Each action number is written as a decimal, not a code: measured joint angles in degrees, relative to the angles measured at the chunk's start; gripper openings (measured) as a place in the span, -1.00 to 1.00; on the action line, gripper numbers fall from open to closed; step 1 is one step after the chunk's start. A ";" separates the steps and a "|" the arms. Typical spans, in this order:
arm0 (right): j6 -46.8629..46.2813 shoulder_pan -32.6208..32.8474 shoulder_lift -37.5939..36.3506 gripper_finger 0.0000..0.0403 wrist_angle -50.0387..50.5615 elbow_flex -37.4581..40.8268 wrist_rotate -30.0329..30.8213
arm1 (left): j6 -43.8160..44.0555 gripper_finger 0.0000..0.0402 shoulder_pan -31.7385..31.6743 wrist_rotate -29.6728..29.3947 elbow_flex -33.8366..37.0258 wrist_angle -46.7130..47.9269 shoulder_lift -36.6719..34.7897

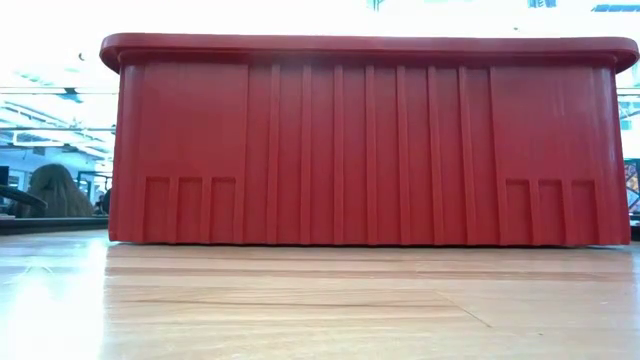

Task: Pick and place slides into bin
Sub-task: Stack the black slipper in the red bin

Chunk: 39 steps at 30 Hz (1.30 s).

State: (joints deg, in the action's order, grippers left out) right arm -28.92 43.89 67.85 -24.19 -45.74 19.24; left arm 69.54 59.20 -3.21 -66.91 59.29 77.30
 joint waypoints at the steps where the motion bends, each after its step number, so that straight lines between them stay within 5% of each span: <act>1: 0.78 0.39 0.00 -1.00 0.92 0.00 0.00 | 0.14 -0.53 -0.26 1.02 -0.01 1.91 1.11; 8: 6.29 2.73 -0.61 -1.00 2.44 0.00 1.33 | 2.44 -0.11 0.26 6.87 0.01 6.97 5.79; 17: 11.11 4.96 -4.21 -1.00 3.81 0.00 7.91 | 6.92 0.25 2.05 4.89 2.66 3.04 5.57; 23: 10.30 4.97 -5.05 -1.00 3.89 0.00 7.98 | 13.40 0.33 1.96 10.39 11.53 -10.47 5.55; 29: 7.01 4.97 -5.03 -1.00 3.78 0.00 8.59 | 21.28 0.33 1.96 10.80 16.97 -11.81 5.53; 39: 6.66 4.97 -5.03 -1.00 2.67 0.00 9.51 | 22.07 0.31 1.96 13.20 20.55 -13.97 5.53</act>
State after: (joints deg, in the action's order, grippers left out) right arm -22.26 48.86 62.83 -21.52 -45.74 28.75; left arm 91.61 61.17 9.99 -46.36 45.32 82.83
